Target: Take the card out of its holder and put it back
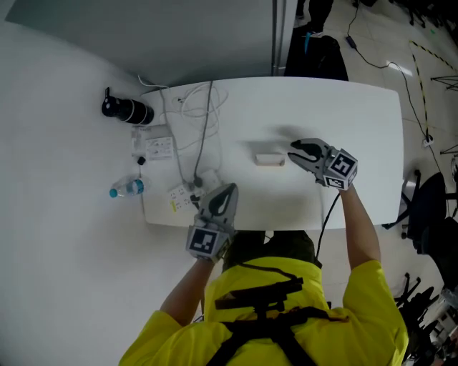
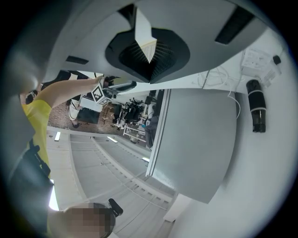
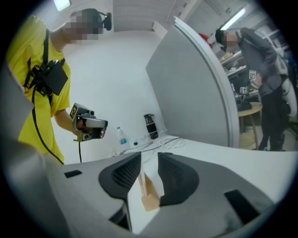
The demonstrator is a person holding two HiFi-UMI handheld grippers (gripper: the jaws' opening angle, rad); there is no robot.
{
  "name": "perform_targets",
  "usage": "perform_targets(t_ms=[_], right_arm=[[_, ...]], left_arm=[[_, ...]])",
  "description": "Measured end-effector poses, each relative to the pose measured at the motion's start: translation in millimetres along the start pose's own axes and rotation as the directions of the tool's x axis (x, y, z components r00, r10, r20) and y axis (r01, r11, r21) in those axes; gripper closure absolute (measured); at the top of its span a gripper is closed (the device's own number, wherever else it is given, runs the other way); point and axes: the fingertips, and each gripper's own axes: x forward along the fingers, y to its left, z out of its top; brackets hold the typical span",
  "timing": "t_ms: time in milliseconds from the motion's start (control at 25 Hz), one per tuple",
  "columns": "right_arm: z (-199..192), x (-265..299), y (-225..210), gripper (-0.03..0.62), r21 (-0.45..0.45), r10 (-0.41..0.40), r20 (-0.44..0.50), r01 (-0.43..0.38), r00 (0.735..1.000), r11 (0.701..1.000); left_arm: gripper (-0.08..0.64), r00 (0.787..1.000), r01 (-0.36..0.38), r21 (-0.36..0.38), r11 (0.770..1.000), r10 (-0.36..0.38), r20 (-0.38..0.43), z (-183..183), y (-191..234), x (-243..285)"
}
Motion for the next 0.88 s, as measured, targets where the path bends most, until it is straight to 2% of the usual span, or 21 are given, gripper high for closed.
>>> perform_targets(t_ms=[160, 280, 360, 480, 600, 640, 720, 880], right_arm=[[70.1, -54.2, 15.7, 0.474, 0.021, -0.122, 0.161, 0.12, 0.979, 0.993], [118.1, -90.2, 43.0, 0.476, 0.068, -0.204, 0.303, 0.193, 0.931, 0.979], [140.4, -105.9, 60.2, 0.503, 0.084, -0.271, 0.351, 0.258, 0.896, 0.962], [163.7, -123.0, 80.1, 0.509, 0.072, -0.399, 0.353, 0.401, 0.846, 0.913], [175.0, -139.1, 90.6, 0.536, 0.113, -0.523, 0.361, 0.52, 0.772, 0.846], [175.0, -143.0, 92.6, 0.566, 0.134, -0.554, 0.359, 0.546, 0.751, 0.827], [170.2, -146.9, 95.5, 0.581, 0.145, -0.601, 0.334, 0.591, 0.726, 0.794], [154.4, -148.9, 97.2, 0.584, 0.173, -0.666, 0.274, 0.646, 0.694, 0.744]], left_arm=[[0.555, 0.996, -0.005, 0.029, 1.0, 0.003, 0.085, 44.4, -3.2, -7.3], [0.555, 0.992, -0.006, 0.051, 0.999, 0.0, 0.123, 67.7, -5.5, -21.2], [0.555, 0.991, -0.007, 0.058, 0.998, -0.001, 0.133, 77.7, -6.7, -29.3], [0.555, 0.982, -0.023, 0.055, 0.998, 0.012, 0.19, 100.6, -8.5, -36.8], [0.555, 0.974, -0.021, 0.046, 0.999, 0.01, 0.227, 115.2, -12.7, -44.9], [0.555, 0.972, -0.019, 0.045, 0.999, 0.008, 0.233, 118.0, -14.7, -47.0], [0.555, 0.97, -0.011, 0.049, 0.999, -0.001, 0.242, 121.7, -19.2, -48.3], [0.555, 0.97, -0.003, 0.064, 0.998, -0.013, 0.244, 123.6, -22.3, -45.8]])
